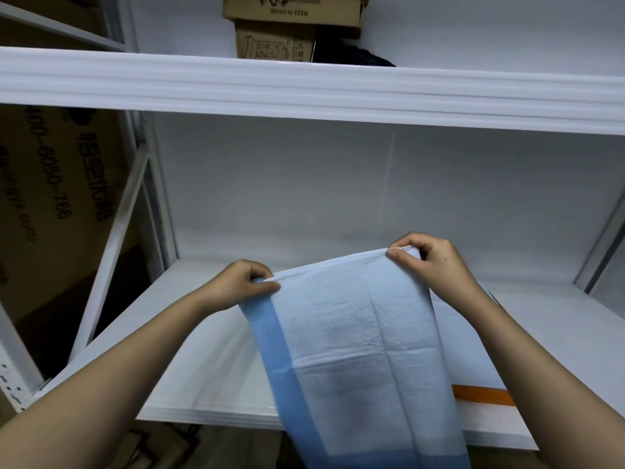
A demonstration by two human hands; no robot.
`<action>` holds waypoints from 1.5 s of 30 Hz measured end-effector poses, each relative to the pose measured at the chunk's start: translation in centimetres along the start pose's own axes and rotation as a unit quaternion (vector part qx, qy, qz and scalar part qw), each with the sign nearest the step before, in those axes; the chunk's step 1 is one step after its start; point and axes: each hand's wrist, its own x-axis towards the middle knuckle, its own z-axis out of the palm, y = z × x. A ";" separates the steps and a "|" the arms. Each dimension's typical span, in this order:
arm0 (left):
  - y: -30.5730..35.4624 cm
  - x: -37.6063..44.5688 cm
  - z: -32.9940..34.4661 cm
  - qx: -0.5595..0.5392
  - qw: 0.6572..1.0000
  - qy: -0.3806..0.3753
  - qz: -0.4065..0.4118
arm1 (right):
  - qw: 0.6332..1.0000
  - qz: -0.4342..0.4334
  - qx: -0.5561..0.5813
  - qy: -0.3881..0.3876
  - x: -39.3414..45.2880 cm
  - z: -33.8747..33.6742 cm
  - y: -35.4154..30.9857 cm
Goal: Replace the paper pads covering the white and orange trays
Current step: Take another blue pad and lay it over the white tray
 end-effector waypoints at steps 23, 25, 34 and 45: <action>-0.2 -0.5 0.9 -0.305 0.931 0.177 -0.097 | 0.944 0.118 0.272 0.143 -0.6 1.8 2.8; 0.1 -0.6 1.2 -0.335 0.918 0.181 -0.109 | 0.934 0.133 0.302 0.134 -0.6 1.8 2.9; 3.3 0.2 1.7 -0.279 0.927 0.248 -0.043 | 0.910 0.154 0.380 0.065 -0.5 1.5 5.1; 5.8 2.0 -0.7 -0.220 0.942 0.253 -0.016 | 0.837 0.237 0.491 -0.044 -5.0 6.6 8.1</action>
